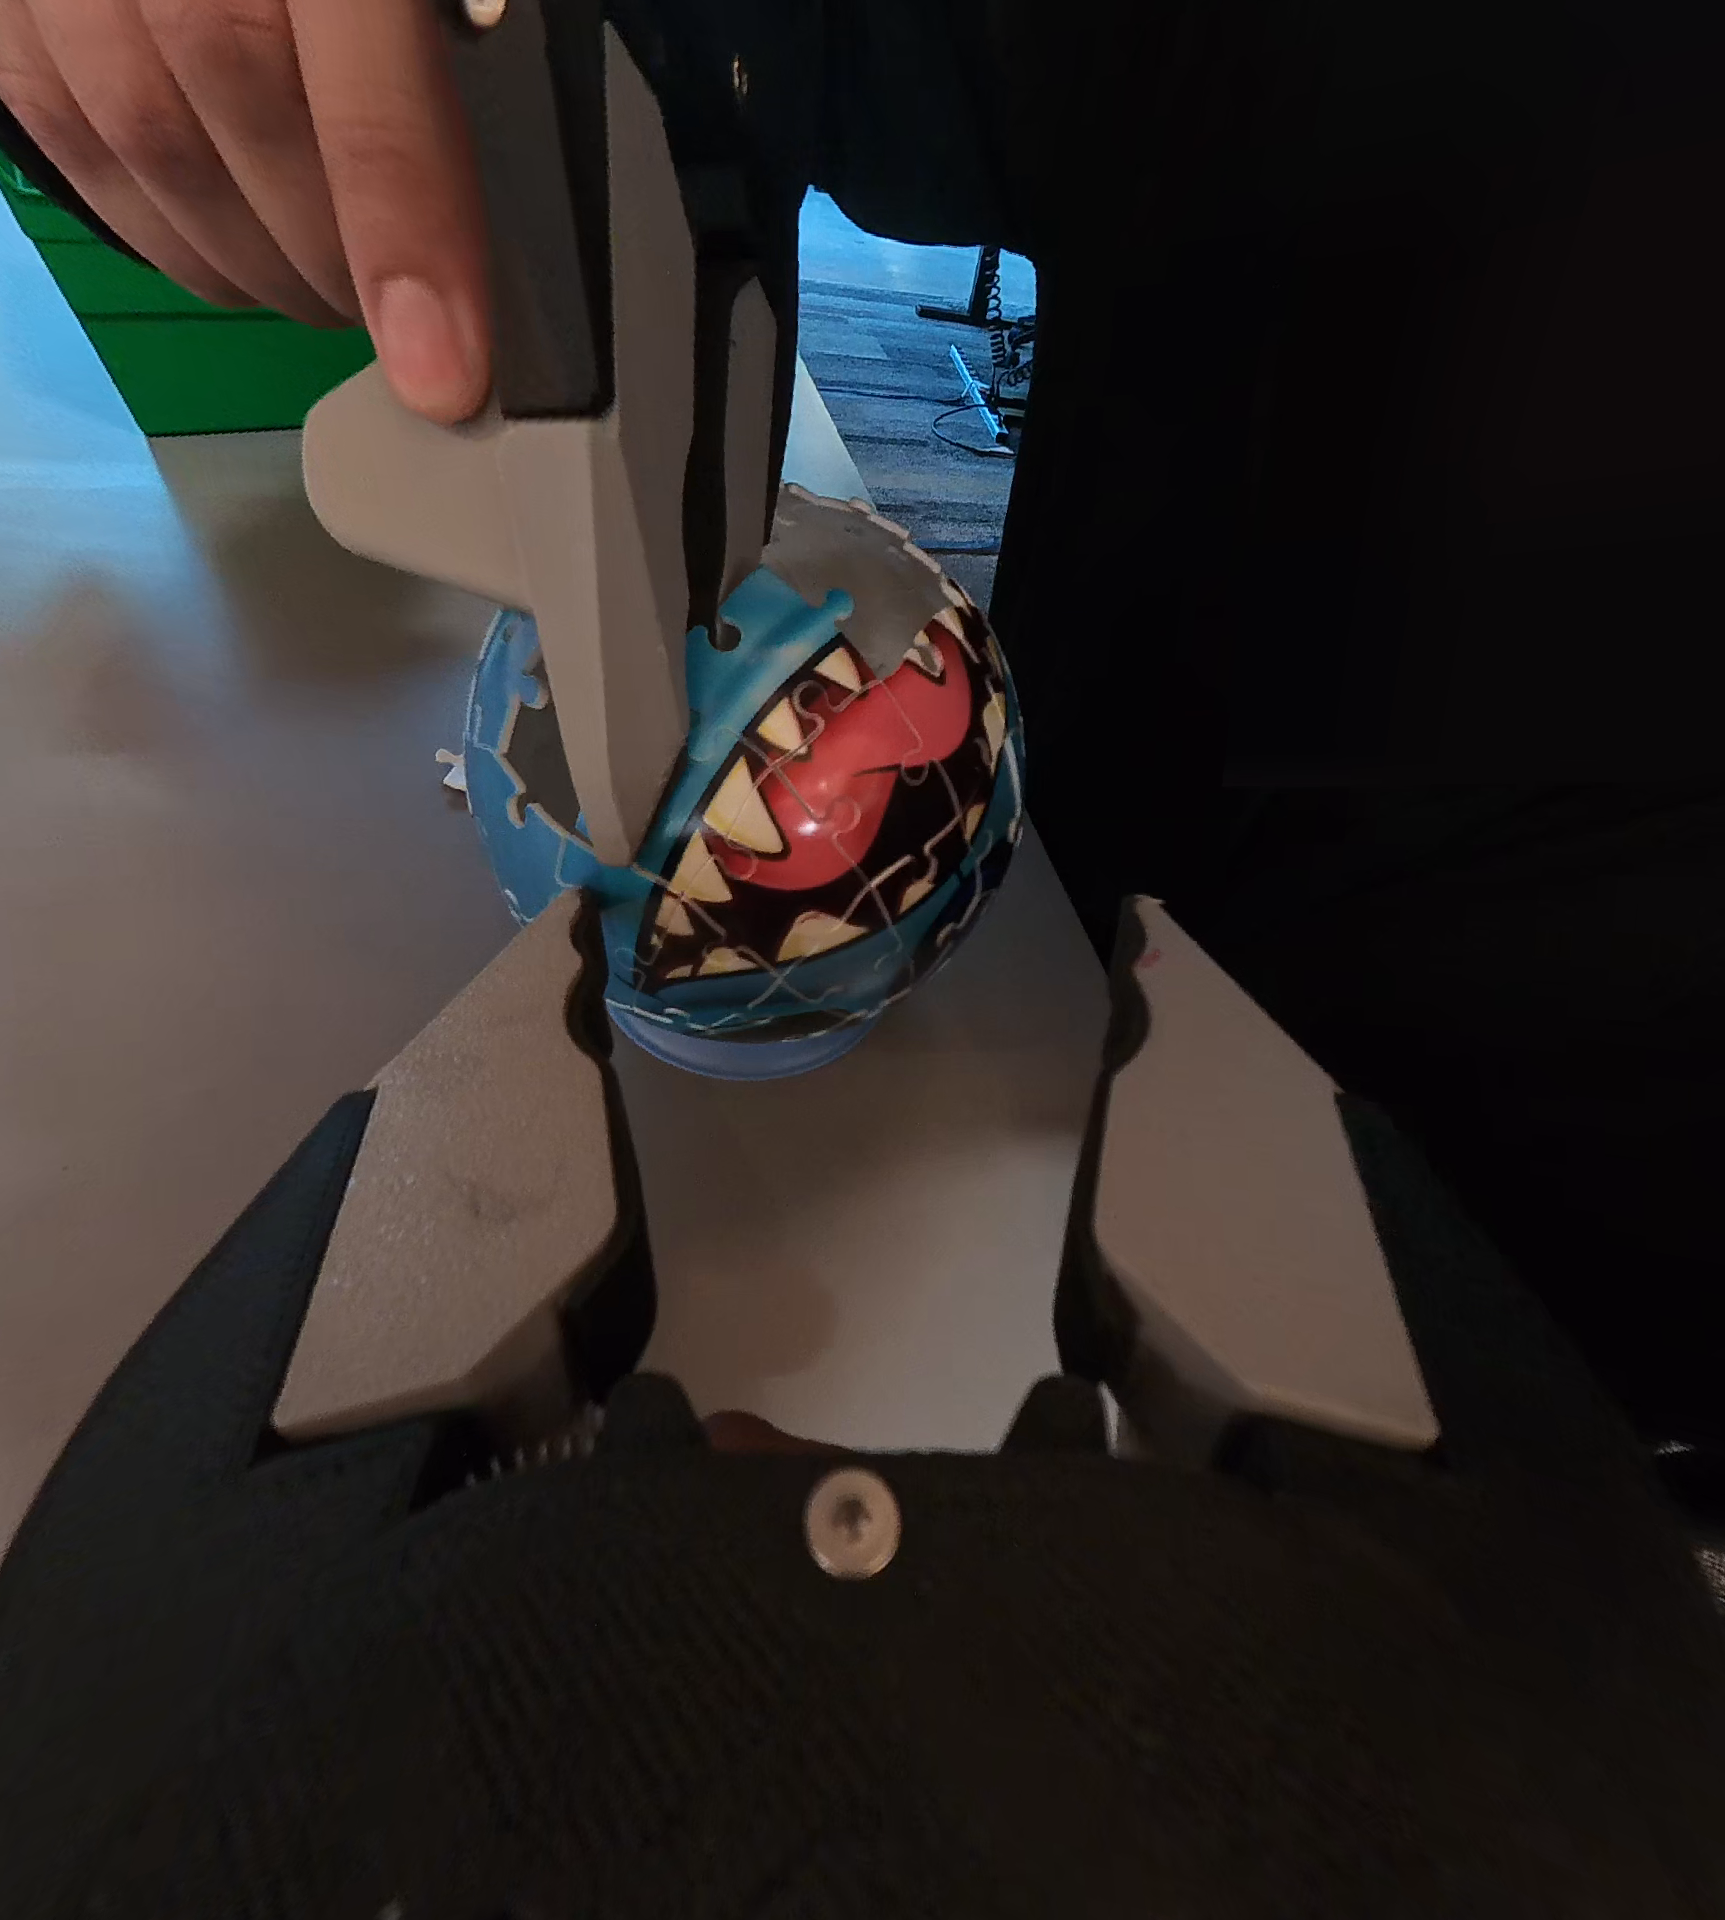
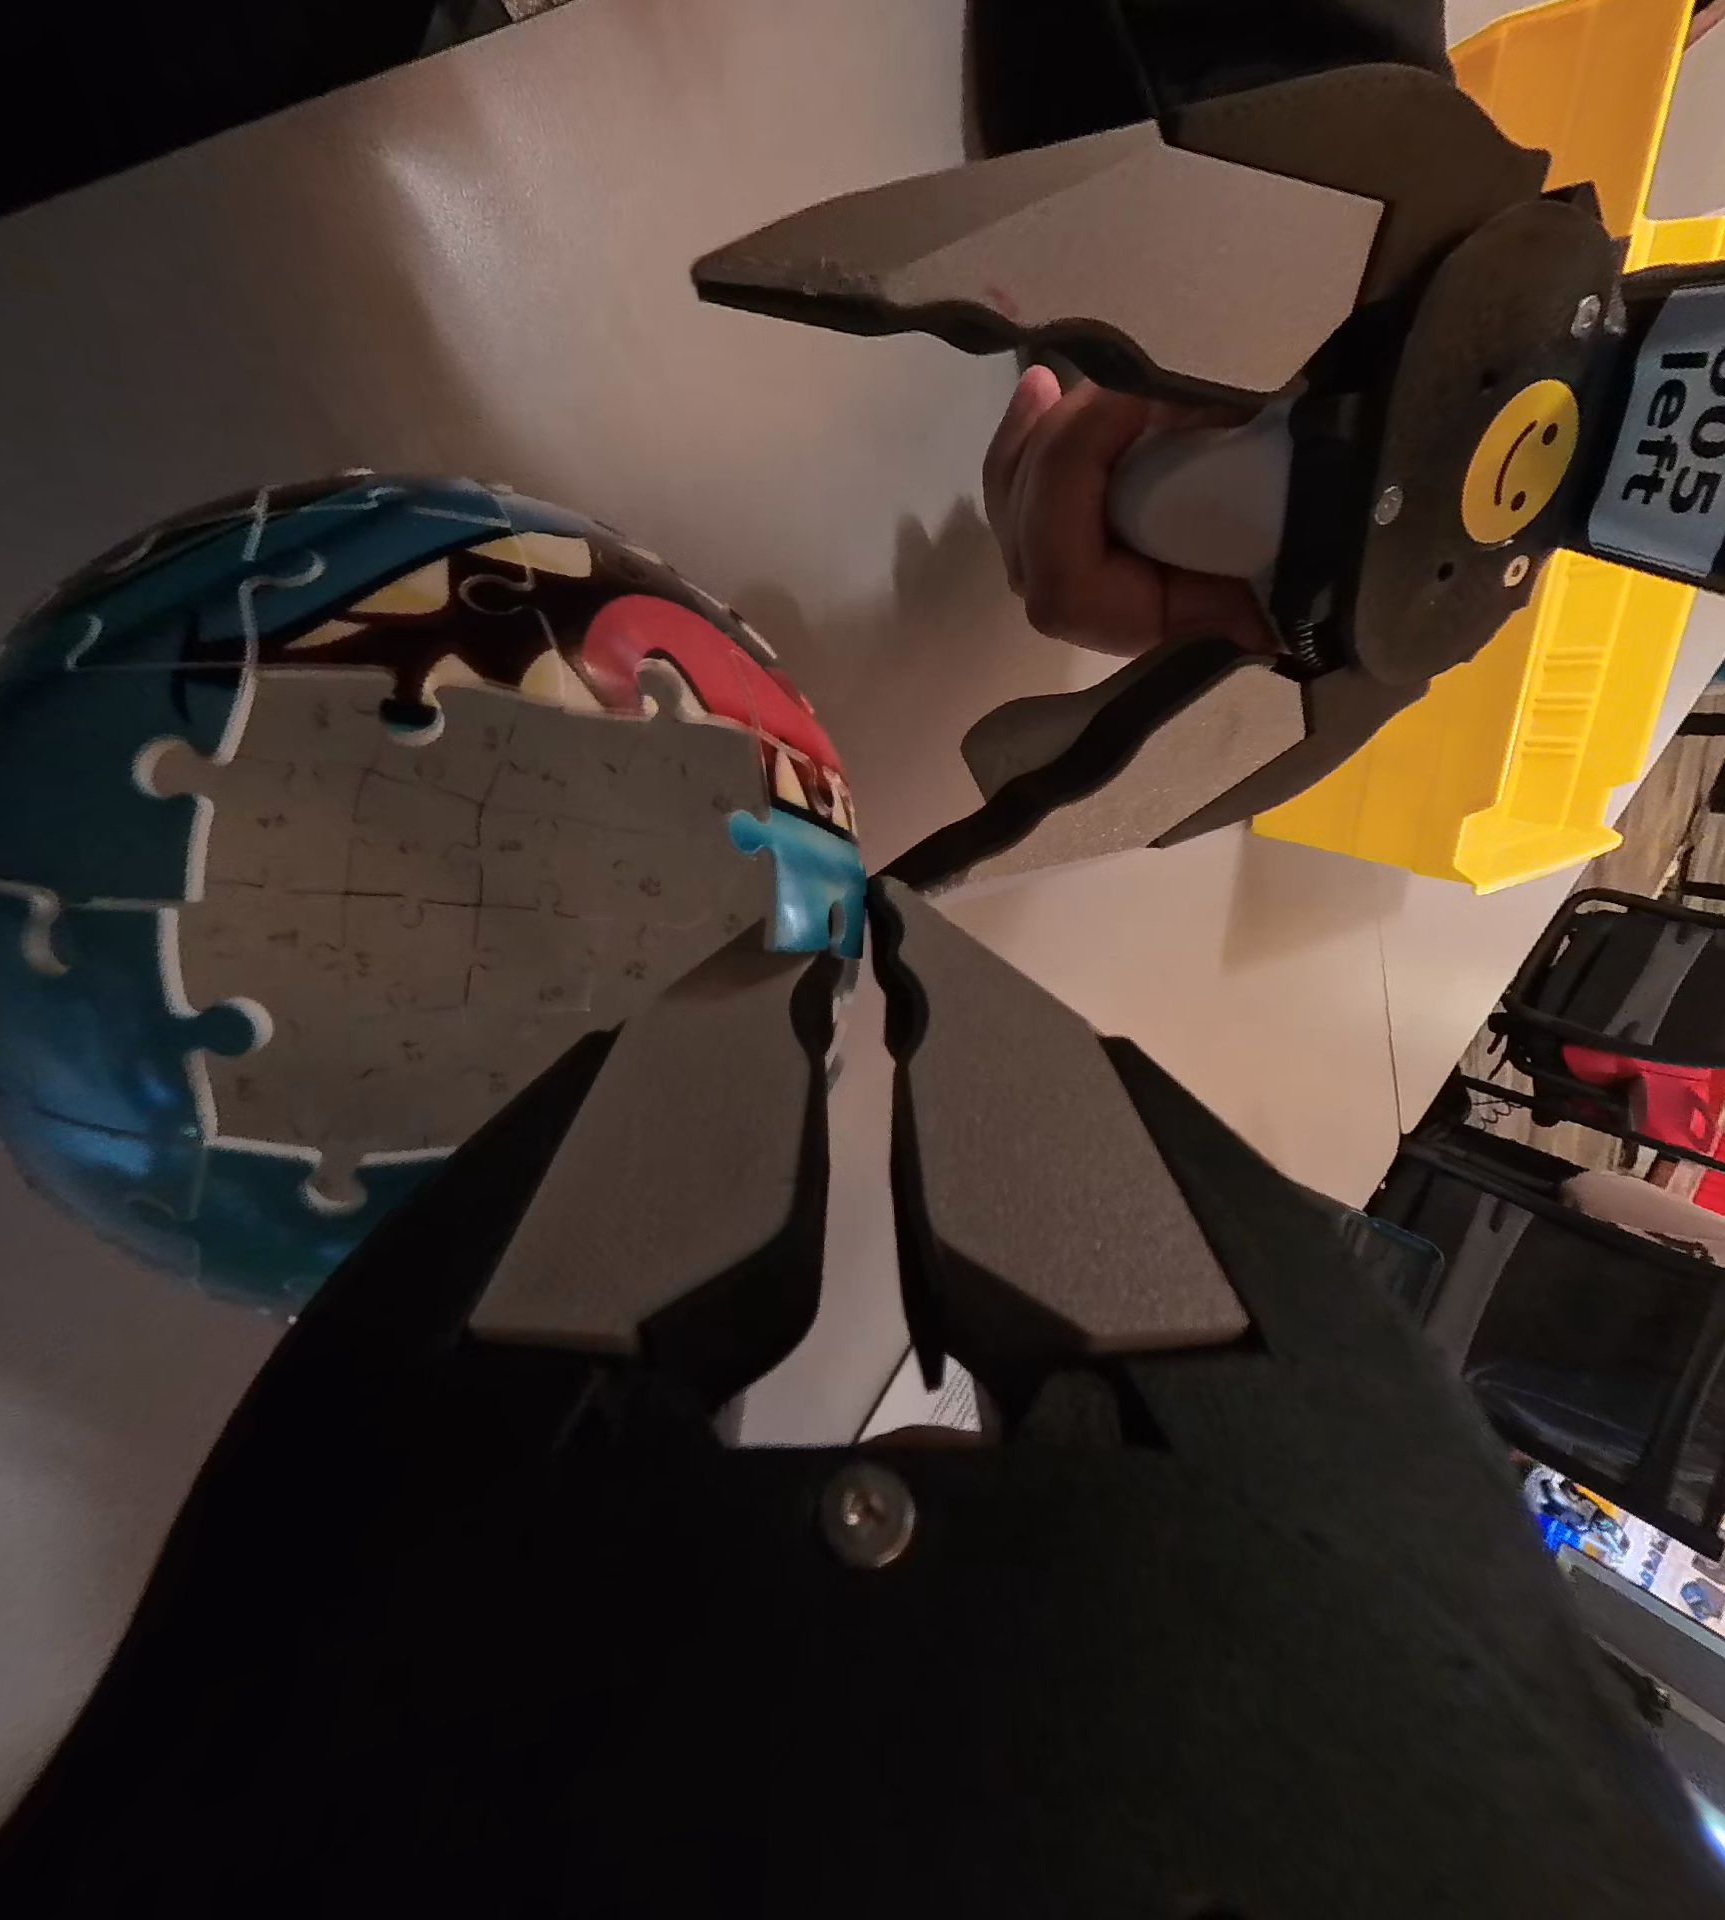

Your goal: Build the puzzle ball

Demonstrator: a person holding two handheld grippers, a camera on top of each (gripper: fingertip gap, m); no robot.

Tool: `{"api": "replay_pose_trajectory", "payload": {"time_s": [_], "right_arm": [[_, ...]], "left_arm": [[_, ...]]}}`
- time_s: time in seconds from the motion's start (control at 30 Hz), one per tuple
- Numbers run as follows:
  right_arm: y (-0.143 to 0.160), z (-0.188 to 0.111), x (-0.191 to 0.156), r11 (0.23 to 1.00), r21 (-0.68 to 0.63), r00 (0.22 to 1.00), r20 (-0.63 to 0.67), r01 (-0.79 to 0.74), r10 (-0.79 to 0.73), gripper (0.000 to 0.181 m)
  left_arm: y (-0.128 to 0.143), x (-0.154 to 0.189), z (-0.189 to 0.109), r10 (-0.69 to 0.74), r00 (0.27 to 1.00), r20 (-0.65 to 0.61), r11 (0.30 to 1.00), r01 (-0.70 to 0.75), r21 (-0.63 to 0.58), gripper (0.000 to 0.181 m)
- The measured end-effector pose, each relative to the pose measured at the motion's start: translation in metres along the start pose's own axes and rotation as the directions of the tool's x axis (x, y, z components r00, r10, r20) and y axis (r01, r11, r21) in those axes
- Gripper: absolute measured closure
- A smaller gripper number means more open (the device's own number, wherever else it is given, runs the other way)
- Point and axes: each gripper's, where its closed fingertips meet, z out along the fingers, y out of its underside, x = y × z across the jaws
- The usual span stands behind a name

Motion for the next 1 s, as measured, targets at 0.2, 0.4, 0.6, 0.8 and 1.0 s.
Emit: {"api": "replay_pose_trajectory", "payload": {"time_s": [0.2, 0.4, 0.6, 0.8, 1.0], "right_arm": [[0.003, -0.002, -0.001, 1.0, -0.022, 0.999, -0.032, 0.003, -0.004, 0.151], [0.006, -0.009, -0.001, 1.0, -0.029, 0.997, -0.08, -0.008, 0.006, 0.144], [0.009, -0.017, 0.001, 0.999, -0.05, 0.99, -0.142, -0.008, 0.001, 0.14], [0.014, -0.023, 0.006, 0.997, -0.031, 0.975, -0.212, -0.071, 0.063, 0.135], [0.019, -0.028, 0.008, 0.994, -0.005, 0.957, -0.271, -0.106, 0.101, 0.134]], "left_arm": [[0.0, -0.006, -0.017, 0.004, 0.999, 0.05, 1.0, -0.004, 0.004, 0.087], [0.008, -0.009, -0.04, 0.003, 0.994, 0.106, 1.0, -0.004, 0.005, 0.088], [0.02, -0.007, -0.042, -0.011, 0.992, 0.128, 1.0, 0.013, -0.016, 0.088], [0.026, -0.012, -0.039, -0.084, 0.989, 0.122, 0.996, 0.086, -0.017, 0.089], [0.028, -0.017, -0.039, -0.133, 0.986, 0.101, 0.991, 0.133, 0.01, 0.089]]}}
